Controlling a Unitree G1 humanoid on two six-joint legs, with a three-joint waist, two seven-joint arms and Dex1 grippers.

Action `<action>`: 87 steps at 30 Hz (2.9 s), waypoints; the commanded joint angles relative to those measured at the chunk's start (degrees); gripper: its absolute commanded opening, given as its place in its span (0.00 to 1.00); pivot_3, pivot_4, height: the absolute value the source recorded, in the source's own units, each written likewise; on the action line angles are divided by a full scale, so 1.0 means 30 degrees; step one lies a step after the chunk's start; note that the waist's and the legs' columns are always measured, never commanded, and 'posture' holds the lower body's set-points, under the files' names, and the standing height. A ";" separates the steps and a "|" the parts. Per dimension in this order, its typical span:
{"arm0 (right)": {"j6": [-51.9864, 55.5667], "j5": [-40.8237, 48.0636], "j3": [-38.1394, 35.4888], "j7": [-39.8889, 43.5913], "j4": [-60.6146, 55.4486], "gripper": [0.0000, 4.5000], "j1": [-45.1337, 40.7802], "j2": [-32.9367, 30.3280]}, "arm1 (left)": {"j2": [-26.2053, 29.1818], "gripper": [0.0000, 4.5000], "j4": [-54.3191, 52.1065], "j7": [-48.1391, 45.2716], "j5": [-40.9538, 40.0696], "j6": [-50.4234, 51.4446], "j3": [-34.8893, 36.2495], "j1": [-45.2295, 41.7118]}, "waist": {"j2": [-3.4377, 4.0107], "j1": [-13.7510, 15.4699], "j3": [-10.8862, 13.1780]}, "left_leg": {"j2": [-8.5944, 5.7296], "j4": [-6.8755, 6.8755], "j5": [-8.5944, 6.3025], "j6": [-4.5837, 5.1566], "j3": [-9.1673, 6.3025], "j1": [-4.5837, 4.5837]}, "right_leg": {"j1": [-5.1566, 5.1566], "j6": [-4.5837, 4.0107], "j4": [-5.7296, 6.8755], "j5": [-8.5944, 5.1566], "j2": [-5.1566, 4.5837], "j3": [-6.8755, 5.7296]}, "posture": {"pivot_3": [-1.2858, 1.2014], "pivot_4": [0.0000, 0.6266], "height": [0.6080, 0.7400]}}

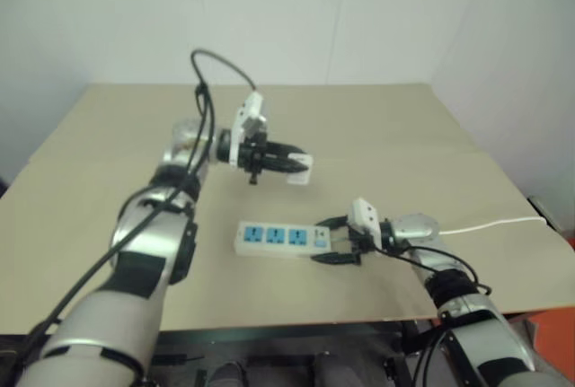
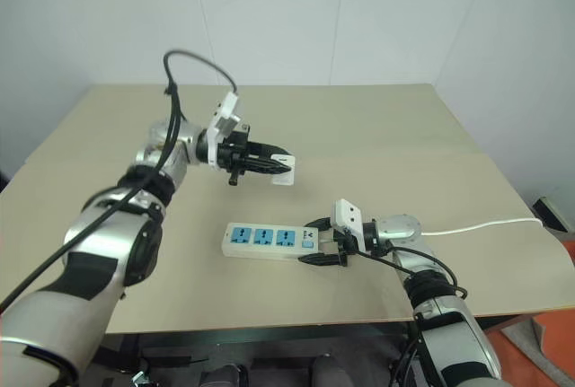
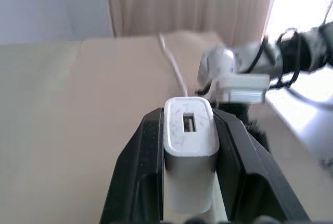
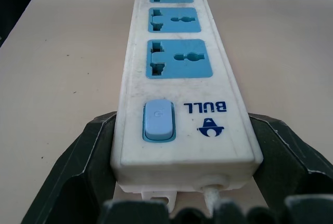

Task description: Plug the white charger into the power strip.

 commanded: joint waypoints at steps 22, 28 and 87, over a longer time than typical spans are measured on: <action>-0.0884 -0.1213 0.0618 -0.0537 0.1416 0.76 0.0641 0.0199 | 0.1230 0.22 -0.4612 -0.0057 -0.6115 0.1512 -0.7327 0.3605 | -0.0004 0.0006 -0.0012 | 0.0000 -0.0002 -0.0001 -0.0002 0.0004 0.0126 | 0.0109 -0.0002 -0.0005 -0.0003 0.0003 0.0005 | 0.52 0.24 1.00; -0.0952 -0.1272 0.0677 -0.0572 0.1343 0.76 0.0727 0.0150 | 0.1120 0.22 -0.4393 -0.0057 -0.6237 0.1117 -0.7771 0.3760 | -0.0005 0.0009 -0.0020 | 0.0001 -0.0002 -0.0001 -0.0002 0.0005 0.0131 | 0.0114 -0.0004 -0.0008 -0.0005 0.0004 0.0007 | 0.52 0.24 1.00; -0.2256 -0.1498 0.0645 -0.0895 0.1510 0.76 0.0863 -0.0056 | -0.0479 0.22 -0.1492 -0.0056 0.0491 -0.4458 -0.4623 0.7043 | 0.0009 0.0045 -0.0365 | 0.0004 -0.0174 -0.0005 -0.0005 0.0018 0.0440 | 0.0421 -0.0034 -0.0199 -0.0029 0.0000 0.0014 | 0.52 0.24 1.00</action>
